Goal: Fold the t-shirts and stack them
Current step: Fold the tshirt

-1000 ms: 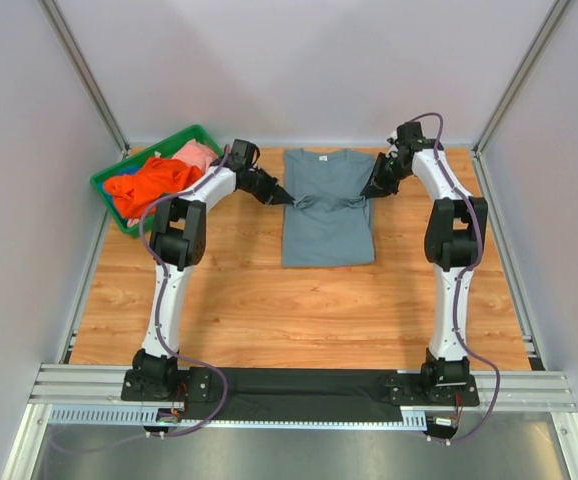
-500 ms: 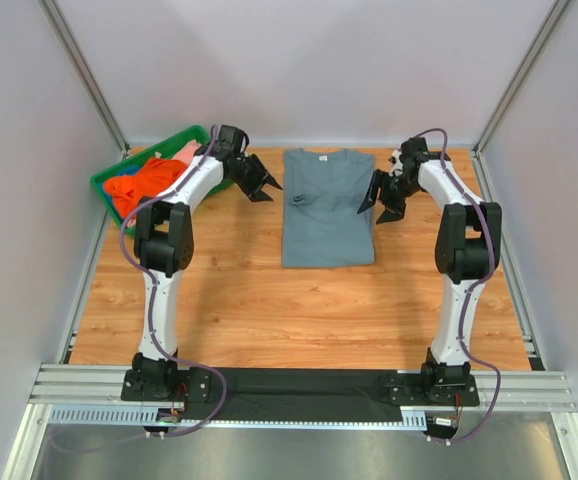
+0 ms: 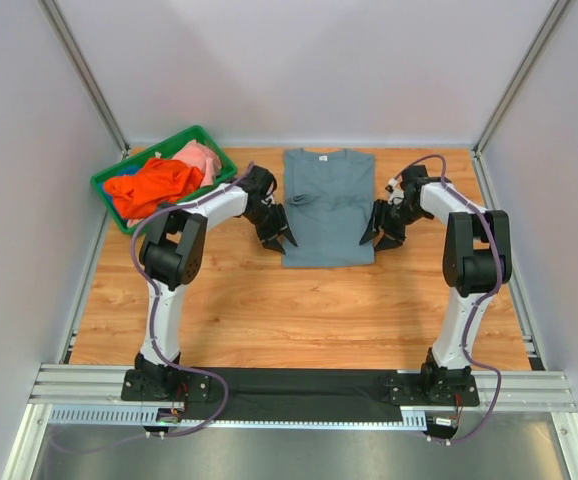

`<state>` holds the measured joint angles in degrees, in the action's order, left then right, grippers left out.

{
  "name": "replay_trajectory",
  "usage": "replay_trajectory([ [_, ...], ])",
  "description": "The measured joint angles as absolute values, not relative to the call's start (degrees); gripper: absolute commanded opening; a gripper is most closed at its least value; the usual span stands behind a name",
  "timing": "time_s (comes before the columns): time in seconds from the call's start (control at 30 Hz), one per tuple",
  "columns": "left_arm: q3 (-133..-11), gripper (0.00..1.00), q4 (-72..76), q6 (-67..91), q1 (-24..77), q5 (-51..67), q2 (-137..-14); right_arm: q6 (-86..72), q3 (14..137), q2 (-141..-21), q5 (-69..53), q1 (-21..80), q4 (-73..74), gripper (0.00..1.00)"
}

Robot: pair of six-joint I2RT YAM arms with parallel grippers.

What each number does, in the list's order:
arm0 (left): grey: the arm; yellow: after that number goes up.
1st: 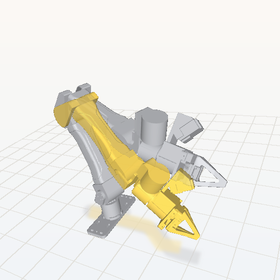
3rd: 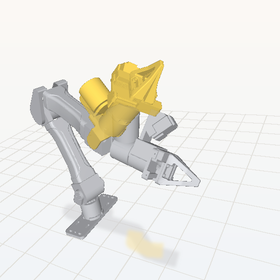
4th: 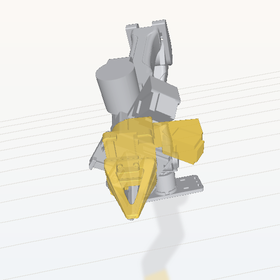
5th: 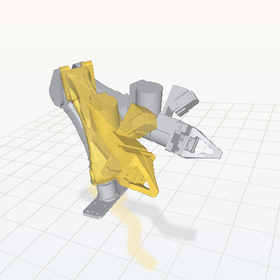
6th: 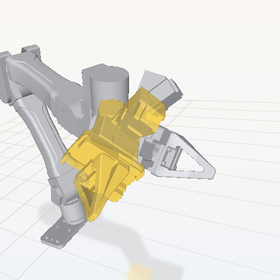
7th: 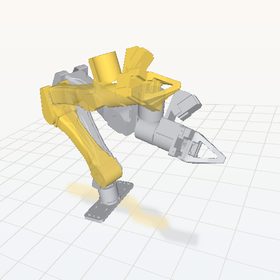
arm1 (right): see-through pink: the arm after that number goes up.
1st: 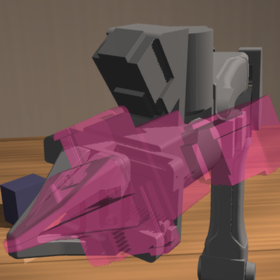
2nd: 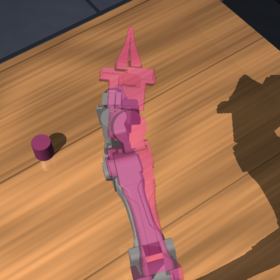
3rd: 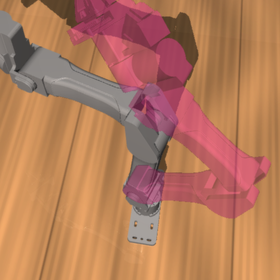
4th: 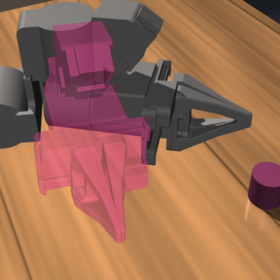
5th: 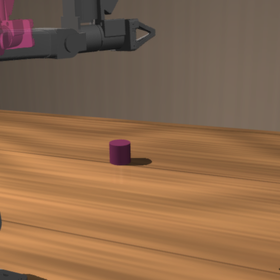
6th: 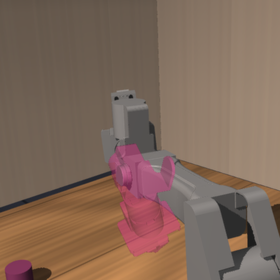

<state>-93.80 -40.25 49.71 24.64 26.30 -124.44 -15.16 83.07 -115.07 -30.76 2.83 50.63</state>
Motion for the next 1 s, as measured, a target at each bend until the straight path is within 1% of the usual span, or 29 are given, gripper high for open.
replay_trajectory([
  [0.03, -92.6, 0.5, -40.5, 49.3, 25.2, 26.2, -124.4, -15.2, 82.1, -115.1, -31.2, 2.9, 49.7, 0.45],
  [0.07, -91.8, 0.5, -40.7, 49.0, 25.5, 26.0, -124.4, -15.2, 81.3, -115.1, -31.5, 3.0, 48.9, 0.33],
  [0.17, -91.3, 0.48, -40.9, 48.2, 25.5, 26.3, -124.4, -15.2, 79.2, -115.0, -32.4, 3.2, 46.8, 0.17],
  [0.2, -91.3, 0.46, -41.0, 47.9, 25.5, 26.3, -124.4, -15.3, 78.4, -114.9, -32.6, 3.2, 46.1, 0.14],
  [0.23, -91.3, 0.31, -41.1, 47.5, 25.5, 26.2, -124.4, -15.5, 77.2, -114.5, -32.8, 3.3, 45.1, 0.12],
  [0.3, -91.3, 0.16, -41.6, 46.5, 25.5, 25.5, -124.4, -15.8, 74.1, -113.1, -33.0, 3.4, 43.5, 0.07],
  [0.33, -91.2, 0.06, -41.9, 45.9, 25.5, 24.9, -124.4, -16.2, 72.6, -112.1, -33.0, 3.4, 43.1, 0.05],
  [0.4, -91.0, 0.0, -43.0, 45.2, 25.5, 23.9, -124.4, -17.2, 69.5, -109.9, -32.8, 3.4, 41.8, 0.04],
  [0.5, -90.3, 0.0, -44.4, 44.7, 25.5, 23.2, -124.0, -18.7, 65.2, -106.2, -32.5, 3.7, 40.3, 0.06],
  [0.53, -89.7, 0.0, -44.6, 44.6, 25.5, 23.0, -123.6, -19.1, 64.1, -105.2, -32.4, 3.9, 39.9, 0.11],
  [0.63, -85.9, 0.0, -44.4, 44.6, 25.5, 22.8, -121.2, -20.2, 60.7, -102.4, -31.8, 4.7, 38.9, 0.15],
  [0.73, -82.7, 0.0, -45.1, 44.6, 25.8, 22.7, -119.1, -20.9, 58.5, -101.0, -31.1, 5.2, 38.8, 0.16],
  [0.77, -81.8, 0.0, -45.4, 44.4, 25.8, 22.3, -118.5, -21.1, 58.2, -101.0, -30.8, 5.3, 38.7, 0.2],
  [0.83, -80.9, 0.1, -46.0, 44.0, 25.8, 21.8, -117.9, -21.6, 57.8, -101.0, -30.4, 5.3, 38.6, 0.26],
  [0.87, -80.7, 0.18, -46.3, 43.7, 25.8, 21.6, -117.7, -21.7, 57.6, -101.0, -30.3, 5.3, 38.5, 0.29],
  [0.9, -80.7, 0.28, -46.7, 43.1, 25.8, 21.5, -117.6, -21.8, 57.3, -101.0, -30.3, 5.3, 38.3, 0.3],
  [1.0, -80.6, 0.36, -47.2, 42.3, 25.8, 21.6, -117.5, -22.1, 56.1, -100.5, -30.5, 5.3, 37.5, 0.31],
])
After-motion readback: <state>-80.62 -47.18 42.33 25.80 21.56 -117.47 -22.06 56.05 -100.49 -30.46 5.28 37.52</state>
